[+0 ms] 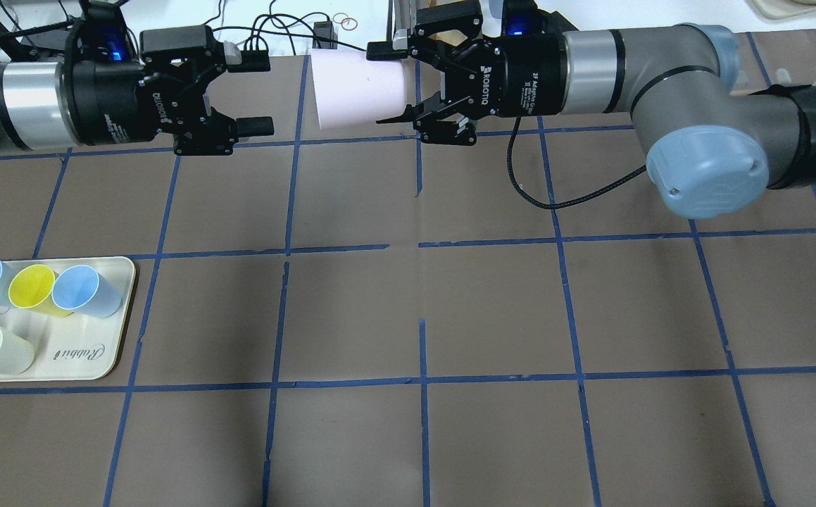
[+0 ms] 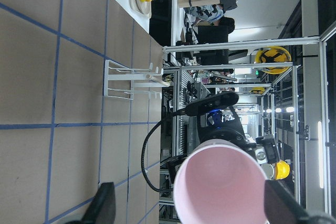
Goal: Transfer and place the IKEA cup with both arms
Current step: 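Close the left gripper on the pink cup beside the right gripper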
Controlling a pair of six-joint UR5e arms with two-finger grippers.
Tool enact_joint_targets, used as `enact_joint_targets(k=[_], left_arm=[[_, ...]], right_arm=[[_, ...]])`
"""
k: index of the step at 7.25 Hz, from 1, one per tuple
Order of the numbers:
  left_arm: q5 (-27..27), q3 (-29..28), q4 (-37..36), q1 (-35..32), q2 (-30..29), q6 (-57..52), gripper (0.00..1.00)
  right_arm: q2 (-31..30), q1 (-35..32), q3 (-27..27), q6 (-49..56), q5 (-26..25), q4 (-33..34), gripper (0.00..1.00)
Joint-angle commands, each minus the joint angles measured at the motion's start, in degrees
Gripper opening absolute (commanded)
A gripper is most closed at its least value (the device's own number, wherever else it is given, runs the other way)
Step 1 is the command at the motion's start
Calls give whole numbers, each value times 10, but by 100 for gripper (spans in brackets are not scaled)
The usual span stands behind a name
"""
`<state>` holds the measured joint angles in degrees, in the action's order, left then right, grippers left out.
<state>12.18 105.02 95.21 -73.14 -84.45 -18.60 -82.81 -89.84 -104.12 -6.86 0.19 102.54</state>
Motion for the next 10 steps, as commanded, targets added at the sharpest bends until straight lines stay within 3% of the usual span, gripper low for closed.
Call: enact_joint_targets(k=[1, 7, 8, 9, 10], left_arm=[[-27, 2, -11, -11, 10, 8, 100], [-28, 5, -19, -58, 17, 53, 100], [-28, 8, -28, -62, 16, 52, 94], [-27, 9, -33, -62, 16, 61, 78], [-28, 9, -35, -62, 16, 65, 55]], right_arm=[[-1, -2, 1, -4, 5, 0, 0], [-2, -10, 2, -23, 6, 1, 0], [-1, -10, 2, -23, 4, 1, 0], [-1, -10, 2, -23, 3, 1, 0], [0, -10, 2, -24, 3, 1, 0]])
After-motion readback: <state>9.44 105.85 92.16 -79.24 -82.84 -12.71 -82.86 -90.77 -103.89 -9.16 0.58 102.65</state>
